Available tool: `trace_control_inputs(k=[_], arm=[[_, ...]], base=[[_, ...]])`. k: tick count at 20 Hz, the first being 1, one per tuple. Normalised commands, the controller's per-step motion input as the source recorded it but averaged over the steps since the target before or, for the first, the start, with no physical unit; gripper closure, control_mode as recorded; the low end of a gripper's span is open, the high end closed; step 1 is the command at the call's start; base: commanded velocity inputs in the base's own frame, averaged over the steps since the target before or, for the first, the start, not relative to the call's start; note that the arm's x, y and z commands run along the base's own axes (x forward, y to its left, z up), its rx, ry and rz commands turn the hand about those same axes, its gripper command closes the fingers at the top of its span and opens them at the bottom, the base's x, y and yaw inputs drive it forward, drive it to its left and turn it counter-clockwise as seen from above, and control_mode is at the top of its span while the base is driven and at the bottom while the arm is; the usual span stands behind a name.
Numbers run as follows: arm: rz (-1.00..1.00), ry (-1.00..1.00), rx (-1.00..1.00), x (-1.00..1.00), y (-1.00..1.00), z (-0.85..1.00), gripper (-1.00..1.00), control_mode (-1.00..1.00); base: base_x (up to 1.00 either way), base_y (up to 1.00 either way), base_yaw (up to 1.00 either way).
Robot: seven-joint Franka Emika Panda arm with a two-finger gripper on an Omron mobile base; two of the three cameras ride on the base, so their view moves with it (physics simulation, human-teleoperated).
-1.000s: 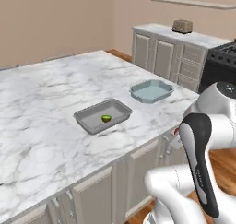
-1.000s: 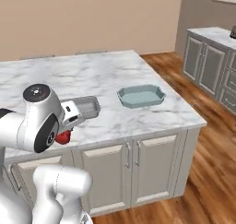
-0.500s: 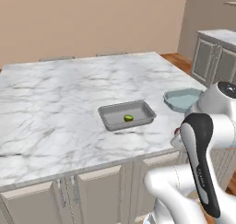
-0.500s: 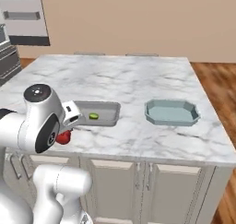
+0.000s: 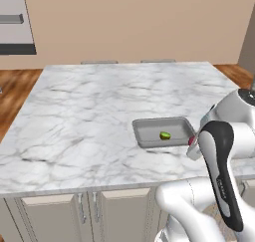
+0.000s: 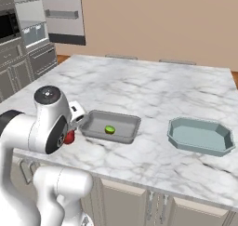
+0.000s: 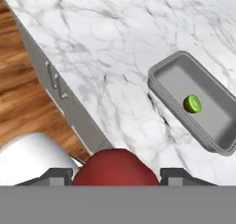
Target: Place the cold items (bell pepper and kiwi) from the fridge in one tupperware on the dining counter. Place the warm items (hot dog and kebab skewer) in the stove area in another tupperware.
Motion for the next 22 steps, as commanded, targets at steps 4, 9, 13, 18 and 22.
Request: trace_control_inputs(k=[4, 9, 13, 18, 22], arm=[[0.08, -0.08, 0.00, 0.57, -0.32, -0.36, 1.00, -1.00], [0.00, 0.00, 0.00, 0.95, -0.20, -0.31, 1.00, -1.00], [0.00, 0.05, 0.00, 1.00, -0.40, -0.19, 1.00, -1.00], [0.00, 0.21, 0.00, 1.00, -0.22, -0.14, 1.00, -1.00], [0.00, 0.19, 0.00, 1.00, -0.13, -0.49, 1.00, -1.00]], base=[[0.00, 0.00, 0.00], [0.00, 0.00, 0.00], [0.00, 0.00, 0.00], [0.00, 0.00, 0.00], [0.00, 0.00, 0.00]])
